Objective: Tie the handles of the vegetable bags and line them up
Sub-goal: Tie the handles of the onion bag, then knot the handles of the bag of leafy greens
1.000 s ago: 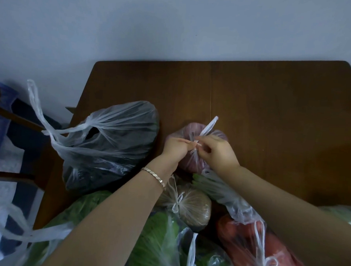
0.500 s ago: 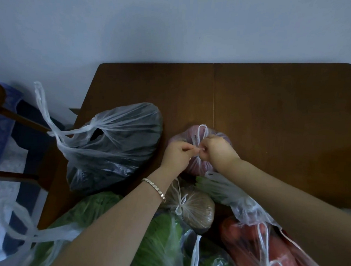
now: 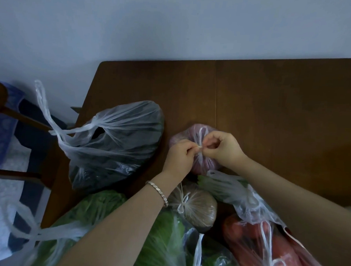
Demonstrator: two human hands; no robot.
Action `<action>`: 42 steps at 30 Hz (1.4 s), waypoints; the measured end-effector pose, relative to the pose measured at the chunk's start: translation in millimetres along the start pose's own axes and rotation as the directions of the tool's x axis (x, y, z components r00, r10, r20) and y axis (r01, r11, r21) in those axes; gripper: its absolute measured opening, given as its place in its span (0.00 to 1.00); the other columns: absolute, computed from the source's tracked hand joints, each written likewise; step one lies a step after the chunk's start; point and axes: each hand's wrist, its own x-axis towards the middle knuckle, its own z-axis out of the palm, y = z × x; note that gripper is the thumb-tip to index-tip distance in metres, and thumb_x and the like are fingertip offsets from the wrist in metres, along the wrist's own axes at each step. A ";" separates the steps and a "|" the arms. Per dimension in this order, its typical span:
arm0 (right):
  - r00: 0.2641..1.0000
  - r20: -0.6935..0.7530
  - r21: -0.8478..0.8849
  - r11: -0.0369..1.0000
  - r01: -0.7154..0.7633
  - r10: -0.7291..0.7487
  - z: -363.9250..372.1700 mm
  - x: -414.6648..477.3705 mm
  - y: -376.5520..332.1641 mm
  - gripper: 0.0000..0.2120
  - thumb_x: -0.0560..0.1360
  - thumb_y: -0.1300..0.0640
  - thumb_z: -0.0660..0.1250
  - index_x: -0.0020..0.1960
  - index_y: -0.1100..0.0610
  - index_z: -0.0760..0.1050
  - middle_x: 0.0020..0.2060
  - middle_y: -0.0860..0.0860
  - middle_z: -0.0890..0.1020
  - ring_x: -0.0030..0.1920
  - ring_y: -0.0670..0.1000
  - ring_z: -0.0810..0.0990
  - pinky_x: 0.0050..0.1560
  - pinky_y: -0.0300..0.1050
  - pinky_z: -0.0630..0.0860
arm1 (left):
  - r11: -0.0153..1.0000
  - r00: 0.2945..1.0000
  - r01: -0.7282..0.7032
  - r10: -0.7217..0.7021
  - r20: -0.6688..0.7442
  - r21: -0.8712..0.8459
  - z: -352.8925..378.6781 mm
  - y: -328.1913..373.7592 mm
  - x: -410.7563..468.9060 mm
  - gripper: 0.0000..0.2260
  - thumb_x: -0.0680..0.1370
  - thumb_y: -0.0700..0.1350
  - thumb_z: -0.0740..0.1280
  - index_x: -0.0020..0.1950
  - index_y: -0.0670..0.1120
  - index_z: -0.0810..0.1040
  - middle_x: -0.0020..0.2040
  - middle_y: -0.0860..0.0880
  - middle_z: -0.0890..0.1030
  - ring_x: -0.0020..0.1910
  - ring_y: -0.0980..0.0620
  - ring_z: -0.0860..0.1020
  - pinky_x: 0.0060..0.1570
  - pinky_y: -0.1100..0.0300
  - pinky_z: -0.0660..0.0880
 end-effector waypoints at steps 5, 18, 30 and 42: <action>0.952 0.250 0.261 0.934 -0.243 0.177 -15.8 1.9 0.4 0.06 0.68 0.68 0.70 0.44 0.62 0.80 0.28 0.50 0.79 0.25 0.40 0.74 0.27 0.29 0.71 | 1.000 0.995 -0.026 0.026 0.096 -0.003 -3.6 -5.9 6.4 0.06 0.75 0.36 0.66 0.48 0.38 0.82 0.45 0.43 0.82 0.44 0.55 0.76 0.45 0.74 0.68; 0.897 0.121 -0.729 0.575 0.371 -0.425 5.2 -8.7 14.4 0.15 0.71 0.49 0.58 0.37 0.58 0.79 0.35 0.53 0.81 0.34 0.52 0.81 0.26 0.38 0.74 | 0.943 0.932 0.331 -0.320 0.173 -0.040 -2.7 7.2 9.9 0.08 0.76 0.42 0.66 0.50 0.40 0.82 0.48 0.43 0.83 0.45 0.52 0.77 0.46 0.61 0.71; 0.939 0.131 -0.728 0.612 0.308 -0.317 6.3 -30.3 12.2 0.10 0.73 0.55 0.61 0.36 0.58 0.75 0.32 0.52 0.79 0.32 0.53 0.80 0.27 0.36 0.65 | 0.894 0.980 -0.130 0.049 0.194 0.429 -15.8 10.2 16.4 0.08 0.75 0.38 0.62 0.44 0.38 0.81 0.46 0.41 0.77 0.49 0.44 0.75 0.48 0.54 0.71; 0.974 0.148 -0.720 0.693 -0.012 0.171 8.7 -33.4 -17.1 0.12 0.78 0.56 0.56 0.56 0.61 0.71 0.56 0.58 0.77 0.56 0.58 0.76 0.51 0.46 0.71 | 0.809 0.955 0.110 -0.247 0.164 0.577 -13.8 30.5 17.0 0.12 0.77 0.37 0.59 0.56 0.43 0.78 0.59 0.43 0.75 0.57 0.42 0.74 0.59 0.49 0.71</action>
